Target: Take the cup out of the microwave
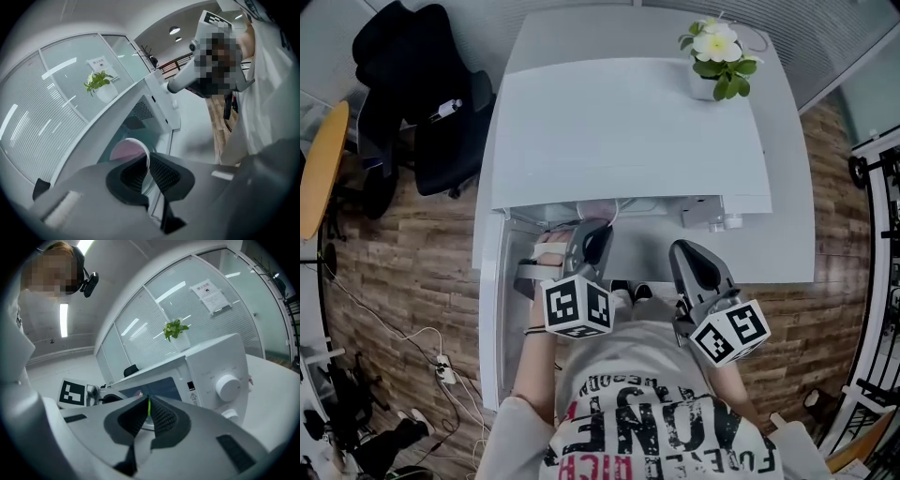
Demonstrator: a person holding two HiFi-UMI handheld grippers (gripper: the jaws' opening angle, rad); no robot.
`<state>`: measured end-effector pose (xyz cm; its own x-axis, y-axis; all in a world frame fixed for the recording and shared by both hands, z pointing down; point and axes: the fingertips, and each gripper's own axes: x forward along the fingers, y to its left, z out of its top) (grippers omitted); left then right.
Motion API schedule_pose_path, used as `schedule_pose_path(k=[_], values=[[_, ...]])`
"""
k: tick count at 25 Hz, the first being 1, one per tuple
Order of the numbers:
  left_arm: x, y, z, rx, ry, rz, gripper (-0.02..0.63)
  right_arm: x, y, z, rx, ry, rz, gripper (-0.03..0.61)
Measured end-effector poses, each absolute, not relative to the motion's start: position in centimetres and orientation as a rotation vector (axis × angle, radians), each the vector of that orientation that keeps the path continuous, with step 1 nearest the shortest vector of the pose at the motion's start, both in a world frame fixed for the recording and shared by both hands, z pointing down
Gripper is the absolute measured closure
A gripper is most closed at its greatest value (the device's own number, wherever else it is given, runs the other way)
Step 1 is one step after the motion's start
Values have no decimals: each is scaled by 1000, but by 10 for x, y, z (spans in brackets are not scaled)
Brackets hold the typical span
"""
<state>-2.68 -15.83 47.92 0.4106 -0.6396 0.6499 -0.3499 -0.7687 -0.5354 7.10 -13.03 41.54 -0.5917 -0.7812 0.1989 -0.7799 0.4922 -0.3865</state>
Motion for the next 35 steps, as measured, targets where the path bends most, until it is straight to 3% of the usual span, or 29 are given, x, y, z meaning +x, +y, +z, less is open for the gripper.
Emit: schedule_pose_path(k=[35], values=[[15, -97, 447, -2245, 980, -1315, 583, 135, -106, 387, -1276, 2793, -578, 557]])
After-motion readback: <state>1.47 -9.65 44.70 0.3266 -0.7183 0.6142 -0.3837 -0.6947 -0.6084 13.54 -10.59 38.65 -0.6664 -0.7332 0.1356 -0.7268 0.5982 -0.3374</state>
